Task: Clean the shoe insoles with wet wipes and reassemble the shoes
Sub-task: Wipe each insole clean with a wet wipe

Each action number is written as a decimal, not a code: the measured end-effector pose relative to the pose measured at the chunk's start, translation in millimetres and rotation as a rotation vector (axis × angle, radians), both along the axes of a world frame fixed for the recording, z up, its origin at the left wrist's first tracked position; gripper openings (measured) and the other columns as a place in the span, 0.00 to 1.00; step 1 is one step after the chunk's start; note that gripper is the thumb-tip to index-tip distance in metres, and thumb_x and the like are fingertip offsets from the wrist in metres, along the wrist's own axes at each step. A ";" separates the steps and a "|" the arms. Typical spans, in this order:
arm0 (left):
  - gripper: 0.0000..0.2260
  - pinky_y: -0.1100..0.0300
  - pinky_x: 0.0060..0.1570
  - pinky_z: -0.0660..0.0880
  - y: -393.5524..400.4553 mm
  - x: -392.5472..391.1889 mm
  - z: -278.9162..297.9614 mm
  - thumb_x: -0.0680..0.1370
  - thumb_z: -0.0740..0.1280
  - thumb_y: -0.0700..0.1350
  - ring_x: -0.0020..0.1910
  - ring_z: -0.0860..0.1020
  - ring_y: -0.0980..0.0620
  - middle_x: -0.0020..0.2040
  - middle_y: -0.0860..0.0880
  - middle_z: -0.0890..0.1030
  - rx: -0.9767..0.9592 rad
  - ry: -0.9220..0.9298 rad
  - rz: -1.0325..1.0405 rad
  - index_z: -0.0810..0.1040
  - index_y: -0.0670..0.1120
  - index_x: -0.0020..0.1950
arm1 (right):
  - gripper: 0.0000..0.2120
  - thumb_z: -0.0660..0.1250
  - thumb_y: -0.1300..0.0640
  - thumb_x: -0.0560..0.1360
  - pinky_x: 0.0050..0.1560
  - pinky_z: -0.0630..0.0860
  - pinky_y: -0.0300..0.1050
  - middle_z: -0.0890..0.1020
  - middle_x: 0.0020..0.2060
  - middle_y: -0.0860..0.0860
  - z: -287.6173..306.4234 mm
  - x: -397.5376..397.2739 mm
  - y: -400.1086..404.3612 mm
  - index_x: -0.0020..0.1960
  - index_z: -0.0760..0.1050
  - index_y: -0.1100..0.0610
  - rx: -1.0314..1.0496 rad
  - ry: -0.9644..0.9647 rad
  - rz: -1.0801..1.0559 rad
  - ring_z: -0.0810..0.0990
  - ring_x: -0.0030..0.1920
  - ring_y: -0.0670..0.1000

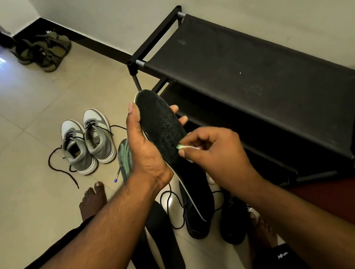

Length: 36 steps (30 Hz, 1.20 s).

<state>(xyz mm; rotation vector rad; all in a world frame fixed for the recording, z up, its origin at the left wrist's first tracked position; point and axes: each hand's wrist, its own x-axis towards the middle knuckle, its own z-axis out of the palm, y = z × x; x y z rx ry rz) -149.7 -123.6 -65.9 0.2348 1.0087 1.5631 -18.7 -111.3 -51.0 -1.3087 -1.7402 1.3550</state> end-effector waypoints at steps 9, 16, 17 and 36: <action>0.32 0.47 0.53 0.78 0.2 -3.1 2.8 0.77 0.54 0.68 0.54 0.79 0.44 0.55 0.43 0.80 0.054 -0.006 -0.015 0.76 0.43 0.63 | 0.05 0.75 0.66 0.68 0.42 0.80 0.40 0.85 0.37 0.51 9.0 8.3 17.3 0.42 0.83 0.59 -0.090 0.154 -0.056 0.83 0.37 0.46; 0.30 0.48 0.49 0.80 -1.7 1.6 3.4 0.77 0.54 0.68 0.55 0.79 0.42 0.54 0.44 0.81 0.023 -0.026 -0.005 0.79 0.44 0.58 | 0.06 0.75 0.63 0.69 0.43 0.80 0.39 0.85 0.38 0.45 -1.2 -1.0 0.9 0.41 0.83 0.52 0.015 0.014 -0.031 0.82 0.39 0.42; 0.30 0.49 0.49 0.80 -2.5 1.3 2.9 0.77 0.54 0.68 0.56 0.79 0.42 0.54 0.44 0.81 0.013 -0.011 -0.003 0.79 0.45 0.58 | 0.06 0.75 0.63 0.69 0.45 0.81 0.42 0.85 0.39 0.46 0.0 -2.4 -3.5 0.42 0.84 0.53 -0.009 0.046 0.002 0.83 0.40 0.44; 0.28 0.51 0.47 0.80 -3.3 2.3 4.5 0.77 0.57 0.67 0.57 0.78 0.41 0.53 0.43 0.81 -0.006 0.022 0.016 0.79 0.45 0.59 | 0.08 0.74 0.65 0.70 0.44 0.79 0.36 0.86 0.41 0.49 10.8 -7.0 -13.8 0.48 0.84 0.57 -0.139 0.175 0.042 0.85 0.43 0.45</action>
